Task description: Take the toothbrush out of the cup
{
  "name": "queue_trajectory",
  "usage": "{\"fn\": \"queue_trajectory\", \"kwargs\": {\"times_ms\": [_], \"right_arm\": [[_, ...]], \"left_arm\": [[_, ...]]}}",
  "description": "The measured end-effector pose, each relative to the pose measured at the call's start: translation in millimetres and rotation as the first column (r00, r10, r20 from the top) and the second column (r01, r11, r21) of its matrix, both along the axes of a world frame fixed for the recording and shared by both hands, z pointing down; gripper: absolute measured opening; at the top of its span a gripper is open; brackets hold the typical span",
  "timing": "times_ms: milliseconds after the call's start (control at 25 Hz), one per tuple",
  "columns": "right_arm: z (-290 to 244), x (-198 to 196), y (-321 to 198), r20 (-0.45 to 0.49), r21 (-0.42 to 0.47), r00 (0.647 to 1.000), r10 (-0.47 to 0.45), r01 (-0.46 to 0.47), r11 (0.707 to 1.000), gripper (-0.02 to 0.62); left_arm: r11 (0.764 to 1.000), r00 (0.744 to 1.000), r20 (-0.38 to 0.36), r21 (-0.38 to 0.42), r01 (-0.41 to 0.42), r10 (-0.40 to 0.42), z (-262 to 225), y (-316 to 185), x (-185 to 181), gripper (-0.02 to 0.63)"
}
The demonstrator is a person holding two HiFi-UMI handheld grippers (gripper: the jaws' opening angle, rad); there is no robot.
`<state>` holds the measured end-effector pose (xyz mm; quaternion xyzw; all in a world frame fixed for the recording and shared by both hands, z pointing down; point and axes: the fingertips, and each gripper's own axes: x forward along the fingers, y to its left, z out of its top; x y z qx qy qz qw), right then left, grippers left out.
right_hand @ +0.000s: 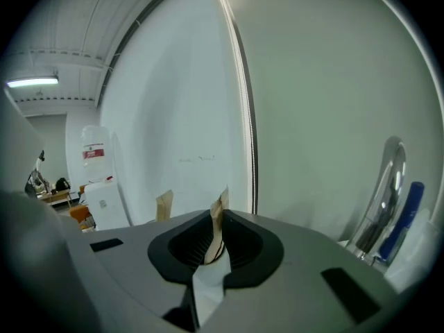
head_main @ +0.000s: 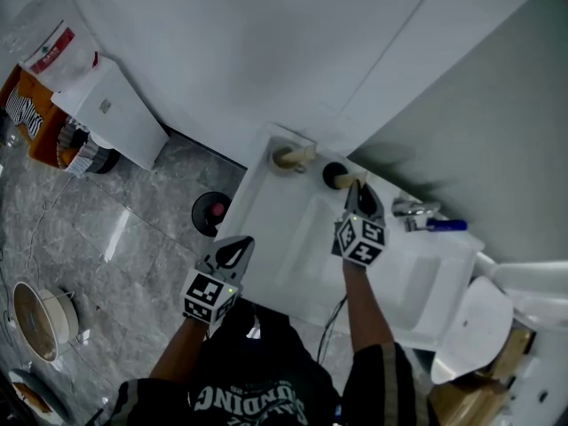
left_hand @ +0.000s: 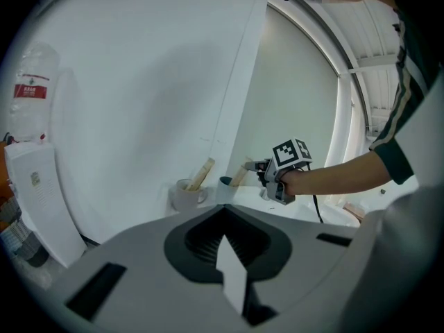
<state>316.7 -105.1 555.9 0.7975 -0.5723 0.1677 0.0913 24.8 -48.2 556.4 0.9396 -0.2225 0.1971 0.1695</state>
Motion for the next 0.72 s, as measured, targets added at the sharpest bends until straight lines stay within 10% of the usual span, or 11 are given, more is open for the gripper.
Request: {"fn": "queue_trajectory", "kwargs": {"times_ms": [720], "right_arm": [[-87,-1,14,-0.101,0.112,0.991,-0.087,0.098,0.989,0.015]], "left_arm": [[0.997,0.998,-0.051,0.061,-0.039,0.042,-27,5,21,-0.002]]}}
